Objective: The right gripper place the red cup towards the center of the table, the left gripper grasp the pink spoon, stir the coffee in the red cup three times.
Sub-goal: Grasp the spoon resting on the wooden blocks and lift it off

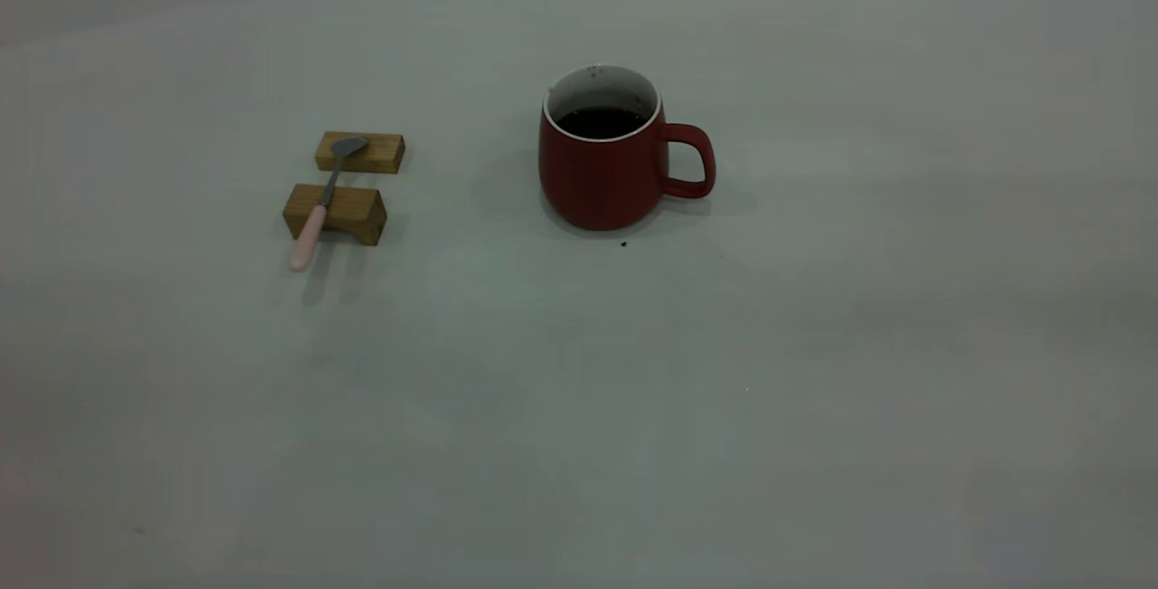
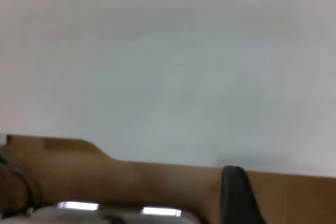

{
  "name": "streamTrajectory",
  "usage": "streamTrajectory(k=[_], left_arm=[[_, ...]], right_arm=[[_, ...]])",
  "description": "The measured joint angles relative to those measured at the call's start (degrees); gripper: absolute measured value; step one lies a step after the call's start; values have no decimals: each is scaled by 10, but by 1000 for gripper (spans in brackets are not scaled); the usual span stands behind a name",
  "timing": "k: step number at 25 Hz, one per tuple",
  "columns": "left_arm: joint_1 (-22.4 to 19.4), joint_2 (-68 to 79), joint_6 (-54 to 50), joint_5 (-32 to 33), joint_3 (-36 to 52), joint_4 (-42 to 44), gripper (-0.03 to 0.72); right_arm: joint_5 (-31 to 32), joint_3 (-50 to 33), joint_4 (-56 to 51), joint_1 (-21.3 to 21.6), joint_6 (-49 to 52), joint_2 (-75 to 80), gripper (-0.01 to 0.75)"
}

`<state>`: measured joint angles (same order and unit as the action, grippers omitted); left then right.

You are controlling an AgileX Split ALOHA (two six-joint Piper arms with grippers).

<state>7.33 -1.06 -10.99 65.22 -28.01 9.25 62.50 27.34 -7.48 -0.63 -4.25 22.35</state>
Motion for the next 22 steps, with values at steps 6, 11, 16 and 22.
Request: streamTrajectory(k=[6,11,16,22], left_arm=[[0,0,0,0,0,0,445],[0,0,0,0,0,0,445],[0,0,0,0,0,0,445],[0,0,0,0,0,0,445]], right_arm=[[10,-5,14,-16,22,-95,481],[15,-5,14,-39,23,-157,481],[18,-5,14,-30,24,-209,481],[18,-5,14,-12,23,-212,481]])
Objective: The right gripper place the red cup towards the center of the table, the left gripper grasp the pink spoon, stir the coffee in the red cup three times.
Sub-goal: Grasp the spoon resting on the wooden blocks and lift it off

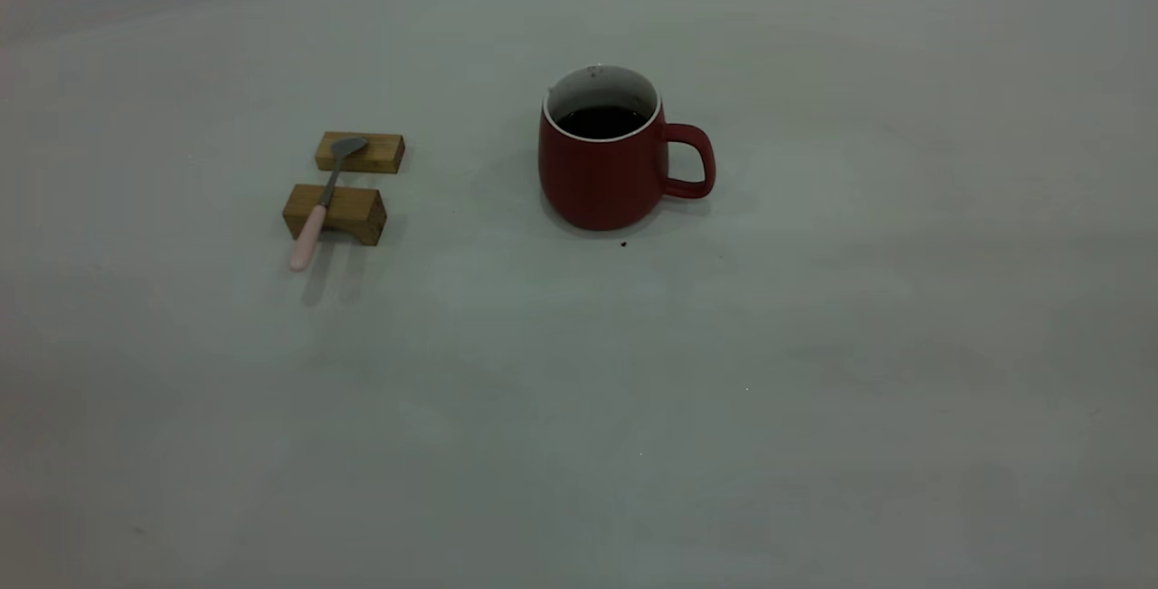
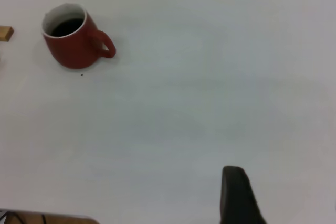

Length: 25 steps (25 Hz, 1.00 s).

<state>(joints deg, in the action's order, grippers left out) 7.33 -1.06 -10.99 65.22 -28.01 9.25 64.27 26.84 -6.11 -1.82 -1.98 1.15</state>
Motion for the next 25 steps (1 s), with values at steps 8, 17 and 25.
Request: streamTrajectory(k=[8,17,25], left_arm=[[0,0,0,0,0,0,445],[0,0,0,0,0,0,445],[0,0,0,0,0,0,445]], right_arm=[[0,0,0,13,0,0,481],[0,0,0,13,0,0,480],[0,0,0,13,0,0,479]])
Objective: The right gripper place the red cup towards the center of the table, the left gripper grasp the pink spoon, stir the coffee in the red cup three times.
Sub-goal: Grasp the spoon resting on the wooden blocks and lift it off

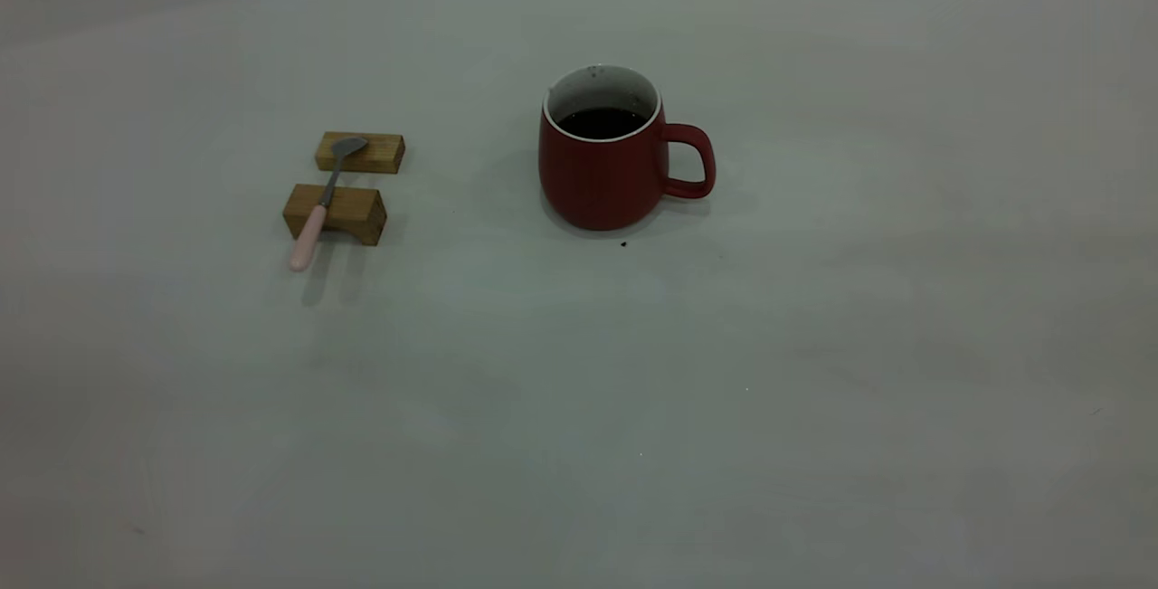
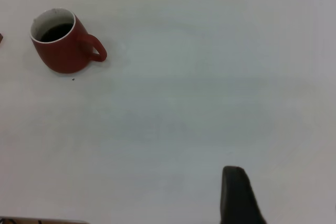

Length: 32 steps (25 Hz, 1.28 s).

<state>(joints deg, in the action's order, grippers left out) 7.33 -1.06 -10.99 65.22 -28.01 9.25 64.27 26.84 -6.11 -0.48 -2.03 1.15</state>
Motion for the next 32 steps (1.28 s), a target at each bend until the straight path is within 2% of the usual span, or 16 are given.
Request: streamTrajectory(k=[8,17,24,32], left_arm=[[0,47,-12,-13,-11,0,445],[0,365,23,-123,-99,-26,522],[0,583,68,-160,-176,-67,529],[0,749,72,-241,-183,-136,529]], right_arm=[[0,0,0,0,0,0,479],[0,0,0,0,0,0,479],[0,0,0,0,0,0,479],[0,0,0,0,0,0,479]])
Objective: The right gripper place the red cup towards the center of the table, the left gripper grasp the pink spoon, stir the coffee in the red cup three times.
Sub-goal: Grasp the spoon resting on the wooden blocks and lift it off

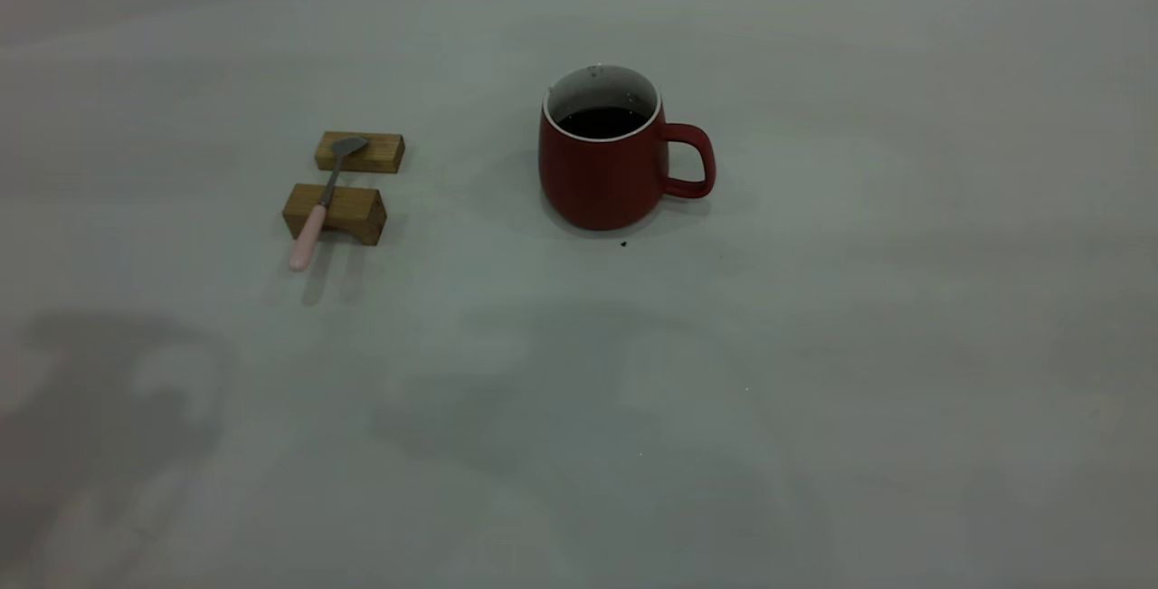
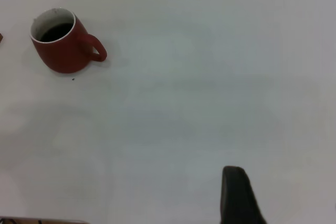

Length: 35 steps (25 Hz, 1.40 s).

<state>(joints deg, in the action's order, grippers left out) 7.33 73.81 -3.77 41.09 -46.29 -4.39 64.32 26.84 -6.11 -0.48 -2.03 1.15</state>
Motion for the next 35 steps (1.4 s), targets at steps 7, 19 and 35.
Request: streamTrajectory(k=[7,19,35], left_arm=[[0,139,-9,-87,-4,-7,529],[6,381,-24,-161,-121,-8,529],[41,516,-40,-152,-221,-18,529]], right_arm=[[0,0,0,0,0,0,479],[0,0,0,0,0,0,479],[0,0,0,0,0,-1,479]])
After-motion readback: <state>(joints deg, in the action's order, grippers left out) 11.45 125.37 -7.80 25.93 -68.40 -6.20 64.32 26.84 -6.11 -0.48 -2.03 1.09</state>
